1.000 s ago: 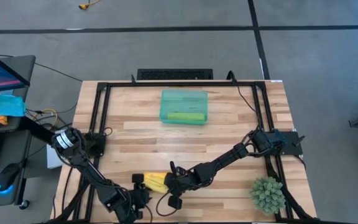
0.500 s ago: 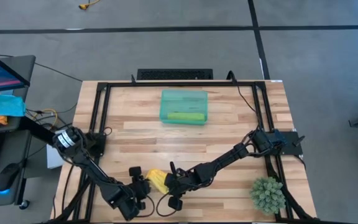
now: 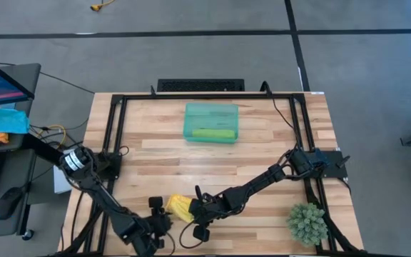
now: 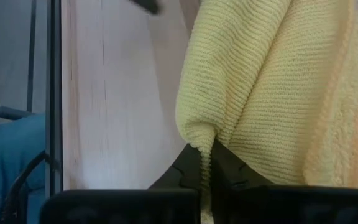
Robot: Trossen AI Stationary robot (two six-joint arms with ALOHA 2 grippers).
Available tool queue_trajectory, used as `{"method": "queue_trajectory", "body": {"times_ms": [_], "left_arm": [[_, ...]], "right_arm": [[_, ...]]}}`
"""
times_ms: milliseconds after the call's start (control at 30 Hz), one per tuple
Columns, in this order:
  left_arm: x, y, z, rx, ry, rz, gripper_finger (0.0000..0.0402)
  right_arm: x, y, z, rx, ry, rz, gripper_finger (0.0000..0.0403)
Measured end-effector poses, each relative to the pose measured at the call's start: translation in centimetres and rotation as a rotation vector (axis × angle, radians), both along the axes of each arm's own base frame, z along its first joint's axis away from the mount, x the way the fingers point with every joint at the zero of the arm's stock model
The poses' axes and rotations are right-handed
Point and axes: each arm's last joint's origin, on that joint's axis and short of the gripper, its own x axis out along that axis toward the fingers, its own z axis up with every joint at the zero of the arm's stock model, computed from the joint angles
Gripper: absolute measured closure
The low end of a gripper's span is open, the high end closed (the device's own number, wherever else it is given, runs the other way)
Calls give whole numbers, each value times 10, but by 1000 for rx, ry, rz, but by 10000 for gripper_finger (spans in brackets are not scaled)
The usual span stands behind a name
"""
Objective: Roll microfiber towels into tight, uniform cylinder then place into a basket
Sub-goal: Roll the folded yellow microfiber towel
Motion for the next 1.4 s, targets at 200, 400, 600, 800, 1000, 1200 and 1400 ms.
{"method": "queue_trajectory", "body": {"times_ms": [200, 400, 600, 800, 1000, 1200, 1400], "left_arm": [[-4, -17, 16, 44, -104, -35, 250], [5, -4, 14, 106, -80, -6, 250], [22, 19, 9, 106, 64, 8, 250], [30, 25, 6, -46, 218, -23, 253], [26, 20, 6, -71, 225, -36, 271], [26, 22, 6, -66, 242, -33, 286], [26, 16, 19, -4, 250, -59, 288]], "right_arm": [[0, 0, 0, -1, 0, 0, 375], [0, 0, 0, -1, 1, 0, 381], [0, 0, 0, -1, 0, 0, 374], [0, 0, 0, -3, 0, 3, 380], [0, 0, 0, -5, -1, 5, 374], [0, 0, 0, -4, 0, 3, 379], [0, 0, 0, -3, 0, 2, 375]]}}
